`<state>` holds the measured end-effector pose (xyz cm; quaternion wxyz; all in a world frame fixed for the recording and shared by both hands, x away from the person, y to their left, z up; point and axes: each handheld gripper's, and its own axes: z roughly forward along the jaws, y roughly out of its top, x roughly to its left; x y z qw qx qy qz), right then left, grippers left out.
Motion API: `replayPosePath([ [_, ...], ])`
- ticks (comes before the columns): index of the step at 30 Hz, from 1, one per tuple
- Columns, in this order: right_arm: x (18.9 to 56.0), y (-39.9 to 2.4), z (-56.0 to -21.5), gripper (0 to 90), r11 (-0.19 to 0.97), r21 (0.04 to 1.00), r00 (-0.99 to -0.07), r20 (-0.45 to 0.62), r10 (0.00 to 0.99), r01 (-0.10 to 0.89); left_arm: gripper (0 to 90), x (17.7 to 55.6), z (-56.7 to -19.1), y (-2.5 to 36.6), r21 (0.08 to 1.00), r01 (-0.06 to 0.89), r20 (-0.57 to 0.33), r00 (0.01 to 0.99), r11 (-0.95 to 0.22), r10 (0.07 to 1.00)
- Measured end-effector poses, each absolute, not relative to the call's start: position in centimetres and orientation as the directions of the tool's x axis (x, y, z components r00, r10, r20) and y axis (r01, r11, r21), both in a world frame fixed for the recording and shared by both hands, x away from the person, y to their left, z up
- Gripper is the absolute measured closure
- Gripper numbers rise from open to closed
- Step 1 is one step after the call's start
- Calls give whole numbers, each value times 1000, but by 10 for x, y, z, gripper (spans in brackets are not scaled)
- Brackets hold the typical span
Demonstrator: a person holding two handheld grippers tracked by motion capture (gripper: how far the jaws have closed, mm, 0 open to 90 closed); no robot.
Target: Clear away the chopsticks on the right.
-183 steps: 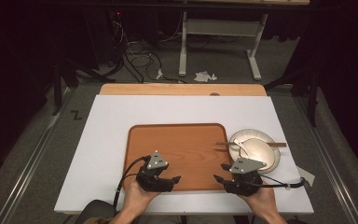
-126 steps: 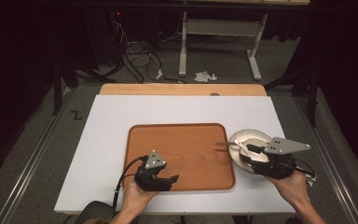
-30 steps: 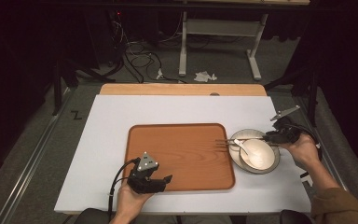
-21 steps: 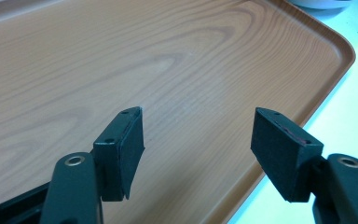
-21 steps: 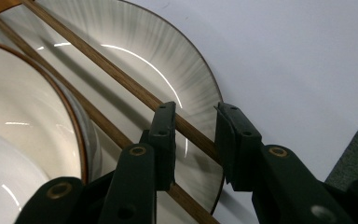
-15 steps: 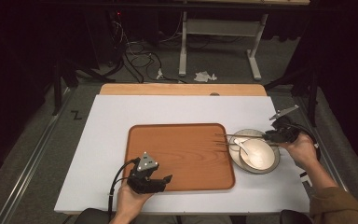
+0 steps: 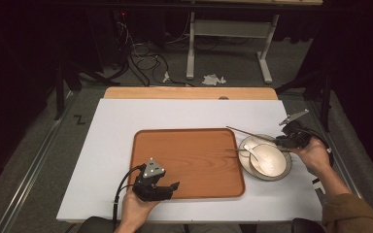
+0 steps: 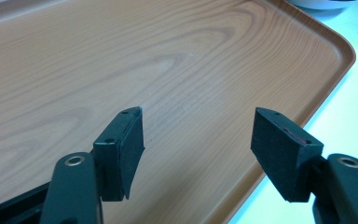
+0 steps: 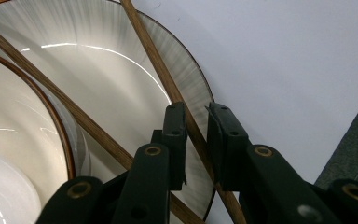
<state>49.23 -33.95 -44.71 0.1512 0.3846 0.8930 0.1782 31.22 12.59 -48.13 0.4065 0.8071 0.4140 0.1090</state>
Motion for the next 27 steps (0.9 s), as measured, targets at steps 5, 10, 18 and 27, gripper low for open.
replayPosePath([
  [5,493,-335,-452,764,656,423,-667,-146,731,625,345,312,-481,126,746,579,-160,633,-327,757],
  [10,491,-331,-452,833,691,423,-682,-203,703,586,345,312,-482,126,746,580,-160,633,-327,758],
  [18,489,-333,-450,852,692,451,-662,-253,705,565,345,312,-481,126,746,579,-158,634,-329,757],
  [27,469,-328,-420,854,658,536,-644,-251,722,529,345,313,-481,124,747,575,-158,640,-333,752],
])
